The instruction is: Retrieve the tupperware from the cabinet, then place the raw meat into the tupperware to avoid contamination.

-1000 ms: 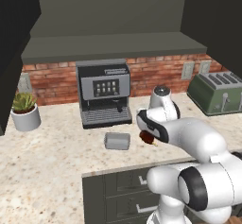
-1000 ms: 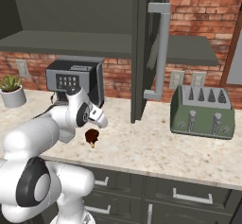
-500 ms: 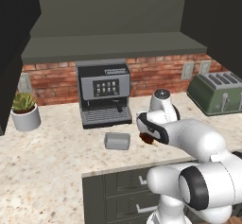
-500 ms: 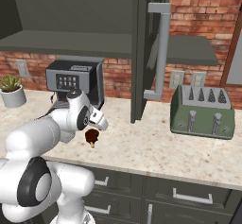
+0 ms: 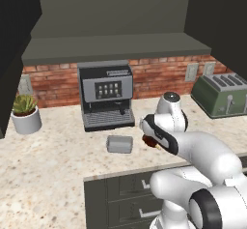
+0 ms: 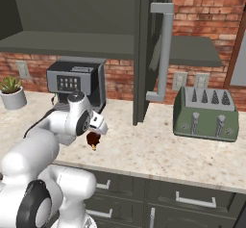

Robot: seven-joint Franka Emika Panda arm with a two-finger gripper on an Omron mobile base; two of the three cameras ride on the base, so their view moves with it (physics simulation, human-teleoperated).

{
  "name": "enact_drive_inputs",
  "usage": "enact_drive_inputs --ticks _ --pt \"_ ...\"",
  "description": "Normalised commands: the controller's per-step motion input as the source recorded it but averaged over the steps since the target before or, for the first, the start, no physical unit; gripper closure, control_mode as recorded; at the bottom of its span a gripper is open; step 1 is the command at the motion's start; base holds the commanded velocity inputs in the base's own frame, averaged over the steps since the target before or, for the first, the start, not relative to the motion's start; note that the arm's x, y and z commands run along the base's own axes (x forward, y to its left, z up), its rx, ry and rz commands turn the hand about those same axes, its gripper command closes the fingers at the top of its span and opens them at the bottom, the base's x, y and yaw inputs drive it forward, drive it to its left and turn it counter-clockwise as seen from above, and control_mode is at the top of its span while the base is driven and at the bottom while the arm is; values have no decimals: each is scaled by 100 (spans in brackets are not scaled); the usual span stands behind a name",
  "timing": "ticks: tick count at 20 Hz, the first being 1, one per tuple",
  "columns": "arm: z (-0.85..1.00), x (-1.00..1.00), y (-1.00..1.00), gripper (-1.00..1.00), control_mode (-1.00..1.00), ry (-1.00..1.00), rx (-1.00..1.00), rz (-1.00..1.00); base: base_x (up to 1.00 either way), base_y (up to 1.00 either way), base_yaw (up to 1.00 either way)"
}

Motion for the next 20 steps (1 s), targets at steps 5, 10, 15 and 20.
enact_drive_inputs --ticks 5,10,15,20 --pt "0 -22 4 -100 -100 5 6 16 0 0 0" --pt "0 0 -2 -100 -100 7 0 7 0 0 0" --pt "0 3 0 -100 -100 7 -5 1 0 0 0" --pt "-9 16 1 -100 -100 3 -7 0 0 0 0"
